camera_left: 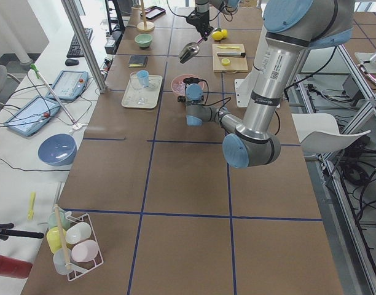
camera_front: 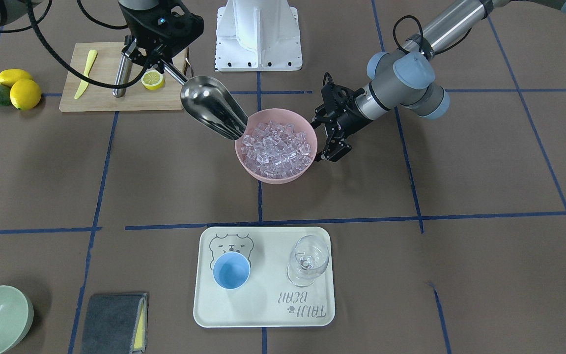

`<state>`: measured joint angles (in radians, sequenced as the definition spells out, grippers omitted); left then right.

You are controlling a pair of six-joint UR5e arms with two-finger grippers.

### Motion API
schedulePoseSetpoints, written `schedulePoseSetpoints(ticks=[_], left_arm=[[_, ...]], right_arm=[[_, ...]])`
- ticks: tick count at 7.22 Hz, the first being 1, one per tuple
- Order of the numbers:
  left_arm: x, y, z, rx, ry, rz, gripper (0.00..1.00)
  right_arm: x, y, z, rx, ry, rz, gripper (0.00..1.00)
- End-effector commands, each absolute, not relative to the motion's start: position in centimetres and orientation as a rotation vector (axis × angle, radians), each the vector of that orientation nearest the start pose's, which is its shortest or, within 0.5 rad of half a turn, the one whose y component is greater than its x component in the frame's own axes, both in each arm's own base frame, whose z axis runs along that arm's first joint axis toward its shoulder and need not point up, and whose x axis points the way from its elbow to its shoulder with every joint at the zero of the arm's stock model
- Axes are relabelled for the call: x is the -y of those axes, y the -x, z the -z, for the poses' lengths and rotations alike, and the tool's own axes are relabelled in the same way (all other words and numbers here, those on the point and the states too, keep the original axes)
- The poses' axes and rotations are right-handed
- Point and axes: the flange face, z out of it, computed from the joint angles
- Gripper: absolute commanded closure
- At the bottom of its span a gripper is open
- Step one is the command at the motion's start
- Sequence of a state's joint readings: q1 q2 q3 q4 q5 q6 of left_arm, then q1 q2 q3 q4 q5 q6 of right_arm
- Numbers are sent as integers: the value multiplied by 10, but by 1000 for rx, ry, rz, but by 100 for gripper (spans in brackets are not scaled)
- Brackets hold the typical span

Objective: Put ice in cup with scoop
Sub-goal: 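Lift the scoop with the right gripper and carry it toward the pink bowl, then dip the scoop into the ice cubes with the right gripper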

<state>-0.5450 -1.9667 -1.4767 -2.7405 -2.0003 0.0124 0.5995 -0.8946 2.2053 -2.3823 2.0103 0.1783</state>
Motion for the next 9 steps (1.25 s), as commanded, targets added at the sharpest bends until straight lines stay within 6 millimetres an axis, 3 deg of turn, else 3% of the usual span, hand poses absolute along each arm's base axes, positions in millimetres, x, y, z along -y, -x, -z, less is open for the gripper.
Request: schedulePoseSetpoints(ticks=[1, 3, 5, 7, 9], left_arm=[[409, -498, -347, -1081, -1175, -1138, 0], [409, -498, -348, -1080, -1176, -1139, 0], [409, -498, -347, -1081, -1179, -1139, 0], [409, -498, -348, -1084, -1185, -1139, 0], [409, -498, -347, -1086, -1187, -1137, 0]], right_arm=[[358, 381, -129, 549, -120, 939, 100], [374, 406, -100, 493, -42, 986, 100], [373, 420, -96, 446, 30, 1003, 100], [382, 465, -70, 358, 102, 1028, 100], [386, 494, -68, 313, 171, 1046, 100]])
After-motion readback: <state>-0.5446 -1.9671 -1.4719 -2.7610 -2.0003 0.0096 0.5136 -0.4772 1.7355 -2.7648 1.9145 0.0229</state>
